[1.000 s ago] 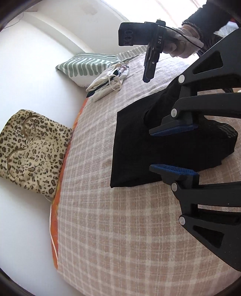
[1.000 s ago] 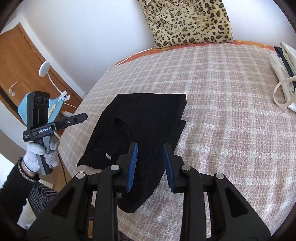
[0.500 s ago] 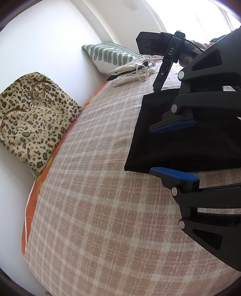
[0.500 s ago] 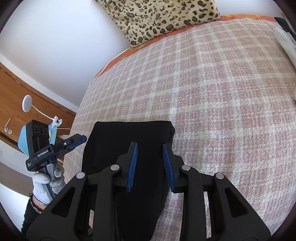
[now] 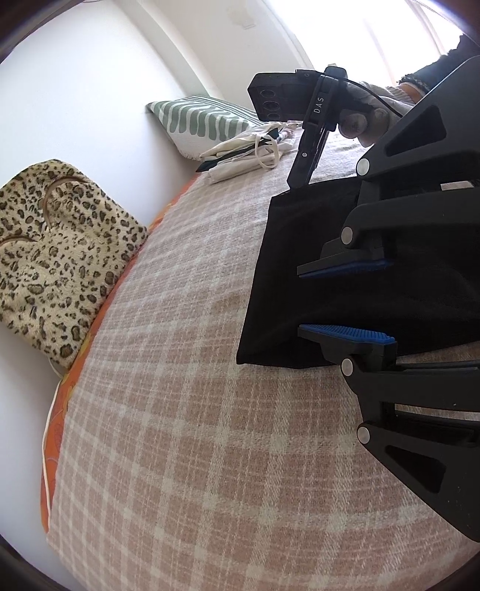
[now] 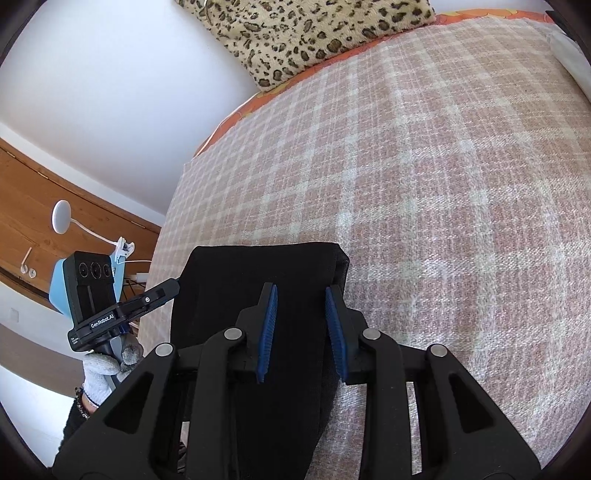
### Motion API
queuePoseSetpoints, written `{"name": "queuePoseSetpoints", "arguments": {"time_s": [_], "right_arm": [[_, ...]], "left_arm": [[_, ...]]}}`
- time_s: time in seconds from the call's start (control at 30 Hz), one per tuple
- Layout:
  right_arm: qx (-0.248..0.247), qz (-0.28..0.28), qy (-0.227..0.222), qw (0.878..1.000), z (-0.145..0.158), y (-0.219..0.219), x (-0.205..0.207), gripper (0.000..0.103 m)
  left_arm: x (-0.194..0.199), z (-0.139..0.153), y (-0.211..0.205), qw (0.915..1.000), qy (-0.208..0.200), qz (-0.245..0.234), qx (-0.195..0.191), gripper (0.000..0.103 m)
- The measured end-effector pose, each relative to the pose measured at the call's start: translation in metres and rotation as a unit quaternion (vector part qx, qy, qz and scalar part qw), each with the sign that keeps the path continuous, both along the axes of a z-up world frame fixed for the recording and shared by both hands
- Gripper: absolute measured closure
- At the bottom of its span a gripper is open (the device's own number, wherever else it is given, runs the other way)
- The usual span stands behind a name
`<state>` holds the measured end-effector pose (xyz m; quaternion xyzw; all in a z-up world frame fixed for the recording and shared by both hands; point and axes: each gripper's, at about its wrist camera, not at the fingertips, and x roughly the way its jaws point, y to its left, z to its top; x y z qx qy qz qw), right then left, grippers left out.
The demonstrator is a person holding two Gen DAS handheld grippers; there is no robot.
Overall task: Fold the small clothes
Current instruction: 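Open both tools and move them to the edge of the folded bundle, then close both tools on the edge of the black bundle and lift it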
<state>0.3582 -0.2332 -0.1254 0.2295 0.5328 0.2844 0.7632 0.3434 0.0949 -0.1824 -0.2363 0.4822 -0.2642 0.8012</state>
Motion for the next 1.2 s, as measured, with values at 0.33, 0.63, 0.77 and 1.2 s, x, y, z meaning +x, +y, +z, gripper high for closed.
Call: {"name": "queuePoseSetpoints", "arguments": {"time_s": [0.33, 0.63, 0.77, 1.2], "right_arm": [[-0.004, -0.002, -0.023, 1.000, 0.012, 0.008, 0.005, 0.098], [-0.034, -0.036, -0.048, 0.998, 0.020, 0.006, 0.021, 0.100], [-0.048, -0.036, -0.037, 0.997, 0.010, 0.006, 0.027, 0.100], [-0.036, -0.002, -0.097, 0.995, 0.051, 0.022, -0.003, 0.100]], "left_arm": [[0.002, 0.010, -0.007, 0.9993, -0.034, 0.005, 0.015, 0.103], [0.017, 0.014, -0.013, 0.9963, -0.055, 0.024, 0.062, 0.103], [0.018, 0.004, -0.014, 0.9941, -0.049, 0.033, 0.091, 0.103], [0.010, 0.028, -0.025, 0.9921, -0.084, 0.032, 0.088, 0.091]]}}
